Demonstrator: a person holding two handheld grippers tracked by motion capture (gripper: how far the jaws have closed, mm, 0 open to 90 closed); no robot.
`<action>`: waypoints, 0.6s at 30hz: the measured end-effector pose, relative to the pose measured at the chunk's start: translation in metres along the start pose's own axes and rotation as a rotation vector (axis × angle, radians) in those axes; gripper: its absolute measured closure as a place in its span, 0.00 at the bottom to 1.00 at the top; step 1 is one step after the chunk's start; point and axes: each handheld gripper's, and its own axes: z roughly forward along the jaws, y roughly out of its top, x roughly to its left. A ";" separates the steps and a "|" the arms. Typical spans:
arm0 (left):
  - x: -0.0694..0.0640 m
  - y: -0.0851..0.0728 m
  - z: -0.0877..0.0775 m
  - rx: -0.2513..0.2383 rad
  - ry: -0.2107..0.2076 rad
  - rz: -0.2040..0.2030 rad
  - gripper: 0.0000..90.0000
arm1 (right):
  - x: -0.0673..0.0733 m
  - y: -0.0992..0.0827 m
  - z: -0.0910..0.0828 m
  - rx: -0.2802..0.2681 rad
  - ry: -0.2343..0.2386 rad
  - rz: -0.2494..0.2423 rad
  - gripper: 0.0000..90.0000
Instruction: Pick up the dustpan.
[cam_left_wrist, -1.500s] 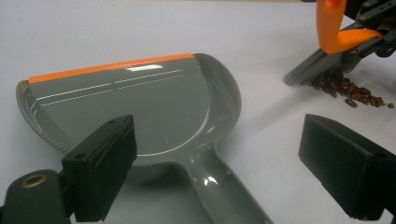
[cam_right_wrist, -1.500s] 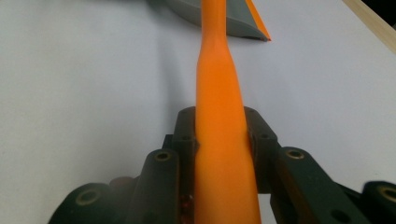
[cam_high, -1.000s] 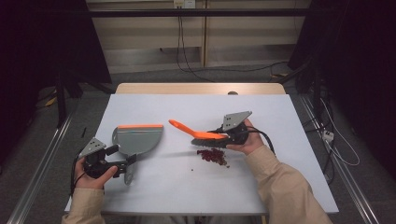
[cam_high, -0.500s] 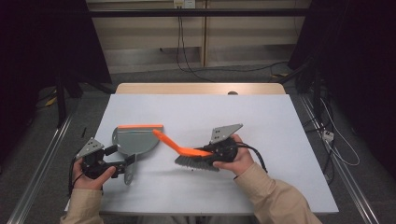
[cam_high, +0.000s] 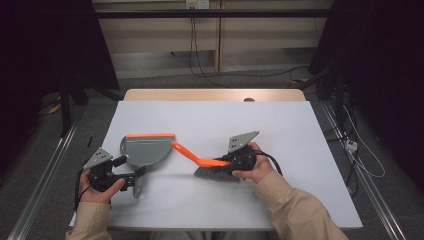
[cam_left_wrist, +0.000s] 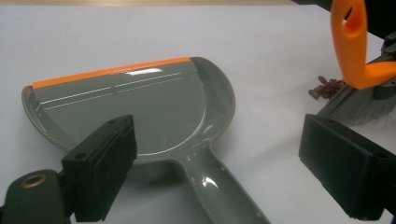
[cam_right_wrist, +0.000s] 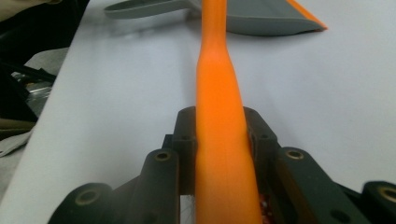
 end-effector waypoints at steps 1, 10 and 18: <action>0.000 0.000 0.000 0.000 0.001 0.001 0.13 | -0.003 0.000 -0.001 -0.001 -0.002 -0.008 0.79; -0.001 0.001 -0.001 -0.005 0.002 0.002 0.13 | -0.010 0.008 -0.020 -0.049 -0.019 -0.028 0.79; -0.003 0.000 0.001 0.002 -0.003 0.008 0.13 | 0.005 -0.003 -0.036 -0.070 0.036 -0.068 0.79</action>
